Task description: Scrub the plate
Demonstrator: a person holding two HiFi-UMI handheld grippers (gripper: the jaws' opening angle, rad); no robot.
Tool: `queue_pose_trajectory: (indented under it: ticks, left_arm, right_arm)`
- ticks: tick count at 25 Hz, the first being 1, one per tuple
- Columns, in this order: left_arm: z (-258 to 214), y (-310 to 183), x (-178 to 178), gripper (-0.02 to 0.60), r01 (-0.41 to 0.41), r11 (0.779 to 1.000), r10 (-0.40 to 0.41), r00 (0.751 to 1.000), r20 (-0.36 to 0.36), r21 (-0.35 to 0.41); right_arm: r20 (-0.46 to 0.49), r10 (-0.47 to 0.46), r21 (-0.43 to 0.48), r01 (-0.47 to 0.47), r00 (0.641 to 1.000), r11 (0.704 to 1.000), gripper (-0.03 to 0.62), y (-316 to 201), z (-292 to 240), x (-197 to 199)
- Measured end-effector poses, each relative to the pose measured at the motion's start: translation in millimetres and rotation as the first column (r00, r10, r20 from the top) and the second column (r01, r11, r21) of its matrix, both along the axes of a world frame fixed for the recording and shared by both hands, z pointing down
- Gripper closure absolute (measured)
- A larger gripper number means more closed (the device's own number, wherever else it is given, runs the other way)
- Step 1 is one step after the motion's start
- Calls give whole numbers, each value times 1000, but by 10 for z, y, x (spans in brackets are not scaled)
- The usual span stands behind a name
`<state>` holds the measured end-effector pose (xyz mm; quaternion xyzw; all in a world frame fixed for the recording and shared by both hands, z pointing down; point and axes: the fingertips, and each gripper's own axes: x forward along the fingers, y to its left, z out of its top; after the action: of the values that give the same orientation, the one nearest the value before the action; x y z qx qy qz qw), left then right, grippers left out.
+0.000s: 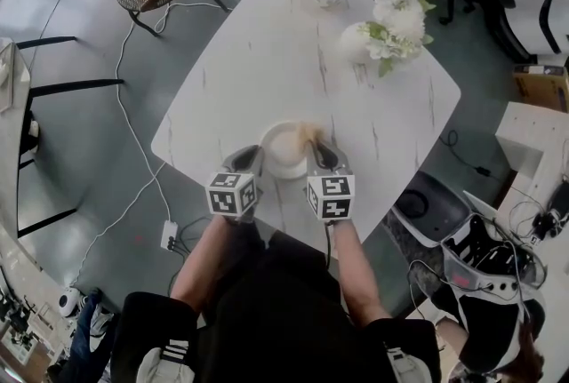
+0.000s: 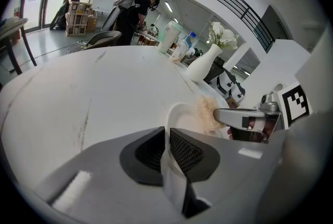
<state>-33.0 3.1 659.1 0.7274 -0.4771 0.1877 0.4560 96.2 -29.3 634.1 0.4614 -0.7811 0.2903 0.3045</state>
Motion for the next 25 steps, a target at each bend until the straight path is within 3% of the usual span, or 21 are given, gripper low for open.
queue_pose_trajectory:
  ticks: [11, 25]
  left_arm:
    - [-7, -8, -2, 545, 7, 1000, -7, 1000, -9, 0]
    - [-2, -4, 5, 546, 13, 1000, -13, 1000, -20, -1]
  right_arm:
    - [58, -33, 83, 28, 998, 996, 553, -31, -448, -179]
    - [112, -133, 51, 128, 985, 990, 553, 220, -401, -659]
